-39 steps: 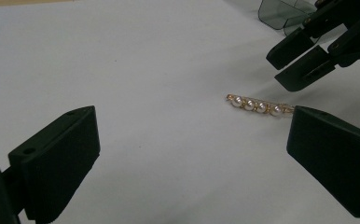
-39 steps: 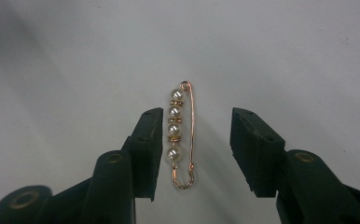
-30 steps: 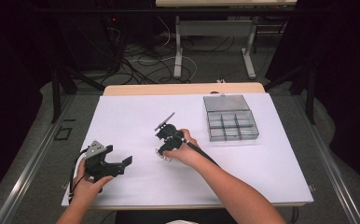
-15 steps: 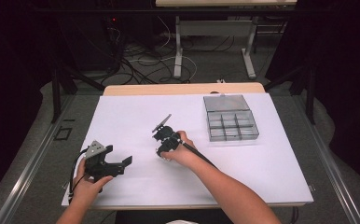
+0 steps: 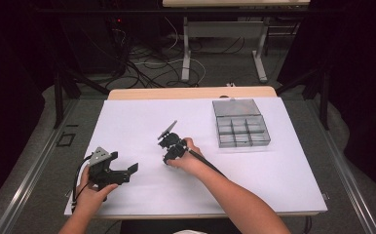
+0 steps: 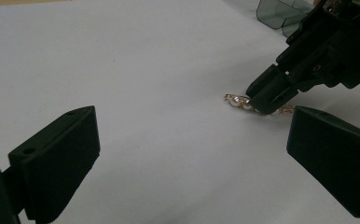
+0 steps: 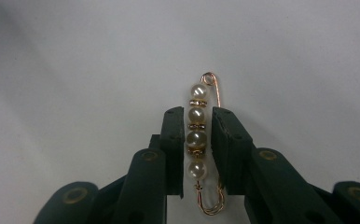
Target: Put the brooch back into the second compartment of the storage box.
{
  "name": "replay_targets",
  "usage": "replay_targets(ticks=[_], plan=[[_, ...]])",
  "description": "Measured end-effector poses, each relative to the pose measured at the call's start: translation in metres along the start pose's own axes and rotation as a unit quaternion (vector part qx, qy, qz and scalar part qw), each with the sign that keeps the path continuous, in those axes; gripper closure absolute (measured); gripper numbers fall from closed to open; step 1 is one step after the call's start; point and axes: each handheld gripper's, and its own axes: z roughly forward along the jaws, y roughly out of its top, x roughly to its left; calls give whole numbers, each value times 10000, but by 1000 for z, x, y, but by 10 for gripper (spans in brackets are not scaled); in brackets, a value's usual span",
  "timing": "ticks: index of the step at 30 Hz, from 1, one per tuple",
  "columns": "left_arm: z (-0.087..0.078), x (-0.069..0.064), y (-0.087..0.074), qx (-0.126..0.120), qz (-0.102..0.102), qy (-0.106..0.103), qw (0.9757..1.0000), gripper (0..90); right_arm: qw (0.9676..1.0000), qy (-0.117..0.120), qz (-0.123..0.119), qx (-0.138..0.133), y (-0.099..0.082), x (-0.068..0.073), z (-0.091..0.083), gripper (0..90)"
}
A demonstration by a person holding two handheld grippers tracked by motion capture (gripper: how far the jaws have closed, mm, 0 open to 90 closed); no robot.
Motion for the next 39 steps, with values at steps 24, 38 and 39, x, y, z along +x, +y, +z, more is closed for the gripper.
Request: replay_targets(ticks=[24,38,39], plan=[[0,0,0,29,15,18,10000,22,9996,-40,-2,284,2,-2,0,804],[1,0,0,18,-5,6,10000,22,9997,-115,-79,218,2,0,-6,807],[1,0,0,18,-3,7,10000,22,9998,-97,-83,169,2,-1,-6,808]])
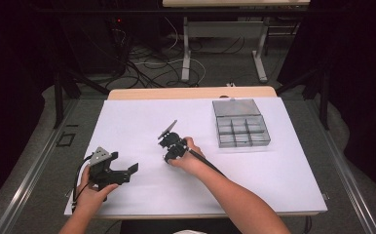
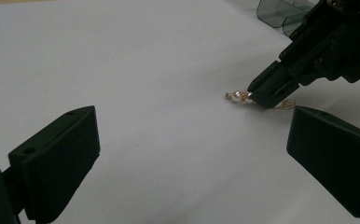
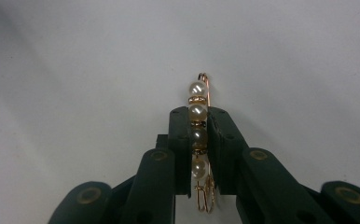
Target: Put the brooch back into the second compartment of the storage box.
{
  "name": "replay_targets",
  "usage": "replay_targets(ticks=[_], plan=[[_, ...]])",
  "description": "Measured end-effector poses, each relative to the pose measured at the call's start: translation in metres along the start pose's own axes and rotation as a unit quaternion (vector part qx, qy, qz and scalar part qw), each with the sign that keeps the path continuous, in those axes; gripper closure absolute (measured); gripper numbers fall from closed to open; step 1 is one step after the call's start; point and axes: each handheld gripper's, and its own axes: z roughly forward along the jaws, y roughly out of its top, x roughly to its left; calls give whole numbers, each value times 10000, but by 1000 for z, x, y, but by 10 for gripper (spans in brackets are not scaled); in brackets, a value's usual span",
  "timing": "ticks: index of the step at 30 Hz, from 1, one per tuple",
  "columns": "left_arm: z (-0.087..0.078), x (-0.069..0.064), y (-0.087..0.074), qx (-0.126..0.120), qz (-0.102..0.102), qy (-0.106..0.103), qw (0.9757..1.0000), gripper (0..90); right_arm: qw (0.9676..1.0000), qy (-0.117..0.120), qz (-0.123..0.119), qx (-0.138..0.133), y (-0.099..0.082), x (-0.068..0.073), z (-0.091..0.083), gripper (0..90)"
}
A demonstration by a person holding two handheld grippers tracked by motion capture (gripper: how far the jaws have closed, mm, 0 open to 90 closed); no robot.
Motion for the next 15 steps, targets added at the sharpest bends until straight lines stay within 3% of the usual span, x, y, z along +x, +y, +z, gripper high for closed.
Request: replay_targets(ticks=[3,4,7,8,9,11,13,14,15], plan=[[0,-1,0,-35,-4,24,10000,22,10000,-2,-25,-16,0,-1,-3,808],[1,-1,0,-36,-5,24,10000,22,9997,31,11,-228,-1,-1,-1,808],[1,0,0,-31,-8,24,10000,22,10000,-3,5,-52,0,-2,-6,808],[1,0,0,-29,-8,22,10000,22,9996,30,23,-265,-1,-3,-4,808],[1,0,0,-27,-5,23,10000,22,10000,33,16,-54,0,-3,-8,808],[1,0,0,-25,0,23,10000,22,10000,35,21,-50,0,-4,-10,808],[1,-1,0,-25,-1,23,10000,22,9995,101,57,-310,-1,-6,-8,808],[0,0,0,29,11,2,10000,22,9999,100,25,-114,0,-6,-12,808],[0,0,0,19,6,5,10000,22,9998,86,108,-118,0,-6,-12,808]])
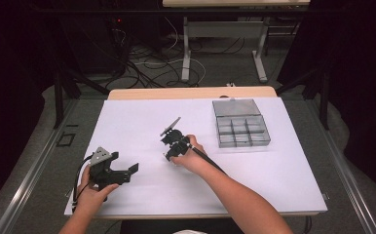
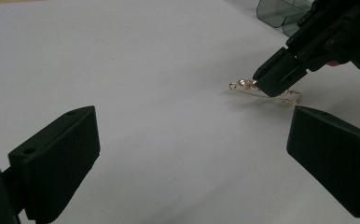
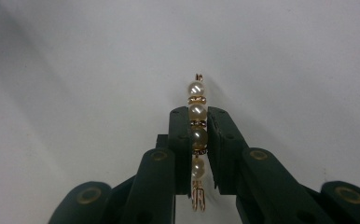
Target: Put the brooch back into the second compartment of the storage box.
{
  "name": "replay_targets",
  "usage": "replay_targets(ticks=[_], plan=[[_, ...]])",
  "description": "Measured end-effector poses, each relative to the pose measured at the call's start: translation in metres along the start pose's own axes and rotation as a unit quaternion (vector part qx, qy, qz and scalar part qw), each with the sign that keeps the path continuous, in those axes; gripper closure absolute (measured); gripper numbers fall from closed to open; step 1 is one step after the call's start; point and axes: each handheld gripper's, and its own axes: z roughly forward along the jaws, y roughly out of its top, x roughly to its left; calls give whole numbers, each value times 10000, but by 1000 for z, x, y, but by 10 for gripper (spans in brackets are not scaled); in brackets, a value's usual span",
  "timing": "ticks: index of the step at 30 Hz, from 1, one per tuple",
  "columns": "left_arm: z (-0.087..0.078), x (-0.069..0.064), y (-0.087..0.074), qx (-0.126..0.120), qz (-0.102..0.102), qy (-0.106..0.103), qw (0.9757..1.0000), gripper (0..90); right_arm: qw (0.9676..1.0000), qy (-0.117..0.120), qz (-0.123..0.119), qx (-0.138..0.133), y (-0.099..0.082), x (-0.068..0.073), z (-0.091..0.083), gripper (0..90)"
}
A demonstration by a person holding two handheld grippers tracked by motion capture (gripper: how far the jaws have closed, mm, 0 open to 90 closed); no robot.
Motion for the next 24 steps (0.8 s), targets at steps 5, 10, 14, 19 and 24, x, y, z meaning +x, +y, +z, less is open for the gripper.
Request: replay_targets(ticks=[5,10,14,19,24], plan=[[0,0,0,-9,-6,-1,10000,22,10000,25,-84,-34,0,-3,-4,808],[0,0,0,-8,-1,1,10000,22,9996,24,-66,-290,-1,-5,-5,809],[0,0,0,-7,-1,2,10000,22,9998,-48,-71,-197,-1,-7,-9,809],[0,0,0,-7,4,5,10000,22,9999,-78,-40,-133,-2,-12,-14,809],[0,0,0,-10,-4,8,10000,22,9998,-117,57,-119,-4,-19,-18,809]])
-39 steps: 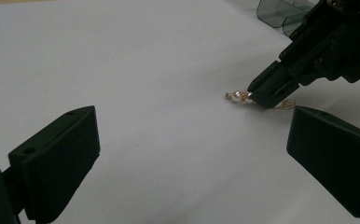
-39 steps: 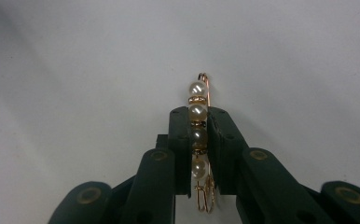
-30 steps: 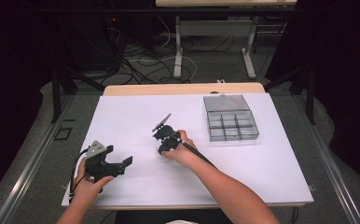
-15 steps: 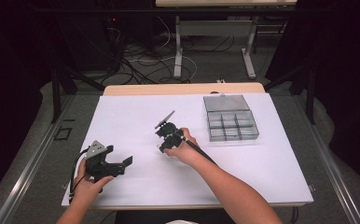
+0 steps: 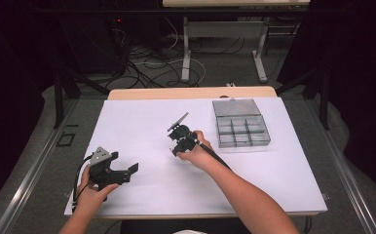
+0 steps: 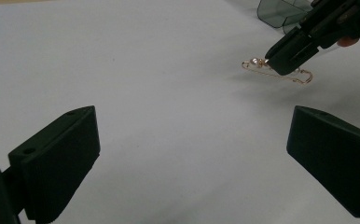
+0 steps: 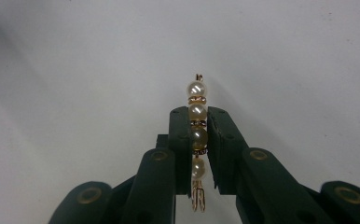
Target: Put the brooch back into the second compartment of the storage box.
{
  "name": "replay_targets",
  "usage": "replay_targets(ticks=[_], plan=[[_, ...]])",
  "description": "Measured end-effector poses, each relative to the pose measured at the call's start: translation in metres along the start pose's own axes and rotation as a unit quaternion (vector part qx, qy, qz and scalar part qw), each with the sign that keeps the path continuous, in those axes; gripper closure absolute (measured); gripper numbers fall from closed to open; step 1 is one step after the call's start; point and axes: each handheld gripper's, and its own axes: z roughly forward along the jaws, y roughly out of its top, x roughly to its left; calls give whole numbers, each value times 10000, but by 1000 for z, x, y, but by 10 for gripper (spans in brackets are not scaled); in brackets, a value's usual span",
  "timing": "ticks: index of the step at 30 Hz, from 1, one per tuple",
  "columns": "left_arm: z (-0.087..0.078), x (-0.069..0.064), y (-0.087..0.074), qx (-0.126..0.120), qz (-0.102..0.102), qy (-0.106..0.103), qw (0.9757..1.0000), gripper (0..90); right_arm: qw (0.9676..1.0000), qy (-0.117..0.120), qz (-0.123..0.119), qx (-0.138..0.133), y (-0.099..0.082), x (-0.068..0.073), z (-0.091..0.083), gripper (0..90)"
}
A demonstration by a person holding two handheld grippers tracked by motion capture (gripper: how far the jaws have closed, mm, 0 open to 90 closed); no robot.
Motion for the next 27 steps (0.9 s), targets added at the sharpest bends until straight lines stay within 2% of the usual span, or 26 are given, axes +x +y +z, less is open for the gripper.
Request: replay_targets(ticks=[1,3,4,7,8,10,11,12,13,14,17,19,20,21,22,26,27], plan=[[0,0,0,1,3,-1,10000,22,10000,-38,-55,-20,0,-2,-1,809],[0,0,0,3,6,-1,10000,22,10000,-54,-15,7,-1,-4,-2,809],[0,0,0,4,8,-2,10000,22,9999,-57,-21,-101,-2,-6,-2,809],[0,0,0,11,15,-1,10000,22,9999,-100,46,51,-2,-8,-5,809],[0,0,0,8,15,1,10000,22,9999,-107,30,-12,-2,-10,-5,809],[0,0,0,3,12,4,10000,22,9999,-145,-1,23,-3,-13,-6,809],[0,0,0,2,9,7,10000,22,9998,-169,58,53,-3,-14,-7,809],[0,0,0,3,9,5,10000,22,9992,-162,42,-375,-6,-16,-2,809],[0,0,0,3,6,5,10000,22,9998,-195,7,13,-4,-18,-8,809],[0,0,0,5,8,5,10000,22,9997,-228,125,42,-4,-19,-9,809],[0,0,0,5,12,4,10000,22,9995,-289,137,-44,-6,-27,-11,809],[0,0,0,4,12,3,10000,22,9994,-303,162,8,-6,-28,-13,809],[0,0,0,6,10,3,10000,22,9991,-316,205,-207,-8,-30,-11,809],[0,0,0,8,10,5,10000,22,9992,-339,160,-128,-8,-33,-13,809],[0,0,0,9,11,5,10000,22,9990,-368,237,-24,-8,-33,-16,809],[0,0,0,11,13,3,10000,22,9987,-433,264,-65,-9,-42,-19,808],[0,0,0,14,14,3,10000,22,9984,-448,291,157,-9,-43,-23,809]])
